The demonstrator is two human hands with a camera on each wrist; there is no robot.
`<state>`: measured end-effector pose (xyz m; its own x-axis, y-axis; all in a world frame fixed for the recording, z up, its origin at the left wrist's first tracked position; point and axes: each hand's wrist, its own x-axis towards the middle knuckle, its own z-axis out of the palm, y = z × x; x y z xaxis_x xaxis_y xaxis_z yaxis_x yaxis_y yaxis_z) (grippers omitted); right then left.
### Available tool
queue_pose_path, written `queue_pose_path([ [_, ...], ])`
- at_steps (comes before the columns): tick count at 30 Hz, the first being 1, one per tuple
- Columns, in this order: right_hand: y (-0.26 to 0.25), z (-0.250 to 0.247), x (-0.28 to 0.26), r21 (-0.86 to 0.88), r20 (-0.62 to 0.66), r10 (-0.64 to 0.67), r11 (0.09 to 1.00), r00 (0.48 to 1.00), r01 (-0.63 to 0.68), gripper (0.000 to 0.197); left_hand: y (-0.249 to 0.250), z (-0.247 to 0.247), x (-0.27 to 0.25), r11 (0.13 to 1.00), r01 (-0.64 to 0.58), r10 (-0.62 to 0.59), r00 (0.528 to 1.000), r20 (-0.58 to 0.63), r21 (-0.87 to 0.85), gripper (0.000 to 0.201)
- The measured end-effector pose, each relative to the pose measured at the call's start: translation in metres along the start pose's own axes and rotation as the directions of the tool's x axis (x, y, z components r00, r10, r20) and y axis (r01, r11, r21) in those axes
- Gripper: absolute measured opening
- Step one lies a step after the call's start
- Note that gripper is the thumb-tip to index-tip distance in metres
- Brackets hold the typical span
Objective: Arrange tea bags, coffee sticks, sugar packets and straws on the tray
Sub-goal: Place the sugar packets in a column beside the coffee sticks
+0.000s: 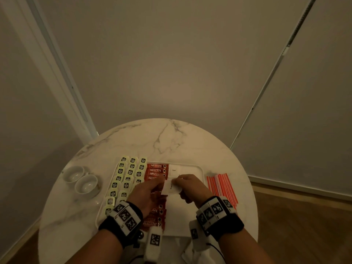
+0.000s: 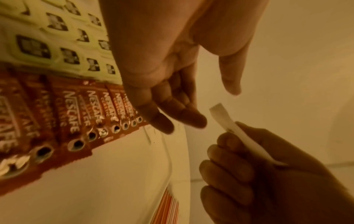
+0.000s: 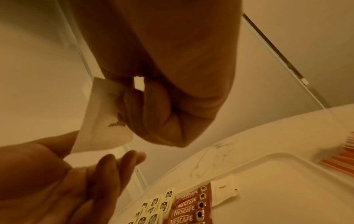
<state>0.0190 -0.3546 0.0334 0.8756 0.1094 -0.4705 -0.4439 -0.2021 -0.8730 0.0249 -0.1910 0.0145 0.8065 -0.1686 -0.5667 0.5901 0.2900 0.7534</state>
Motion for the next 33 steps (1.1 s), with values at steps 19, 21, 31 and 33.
queue_pose_path([
  [19,0.018,0.008,0.008,-0.266,-0.147,-0.106,0.962,0.983,0.064,0.027,-0.018,0.006,0.006,0.995,0.084,-0.087,0.995,0.058,0.047,0.022],
  [21,0.020,0.008,0.009,-0.255,-0.141,-0.104,0.965,0.985,0.065,0.027,-0.020,0.007,0.008,0.996,0.093,-0.093,0.995,0.033,0.010,0.023],
  [31,0.037,0.003,0.010,-0.070,-0.069,0.047,0.996,0.997,-0.052,0.022,-0.026,0.010,0.024,0.990,0.022,-0.009,0.996,-0.094,0.140,0.021],
  [33,0.040,0.003,0.012,-0.062,-0.058,0.061,0.996,0.996,-0.064,0.022,-0.026,0.011,0.028,0.988,0.019,0.002,0.990,-0.142,0.150,0.017],
])
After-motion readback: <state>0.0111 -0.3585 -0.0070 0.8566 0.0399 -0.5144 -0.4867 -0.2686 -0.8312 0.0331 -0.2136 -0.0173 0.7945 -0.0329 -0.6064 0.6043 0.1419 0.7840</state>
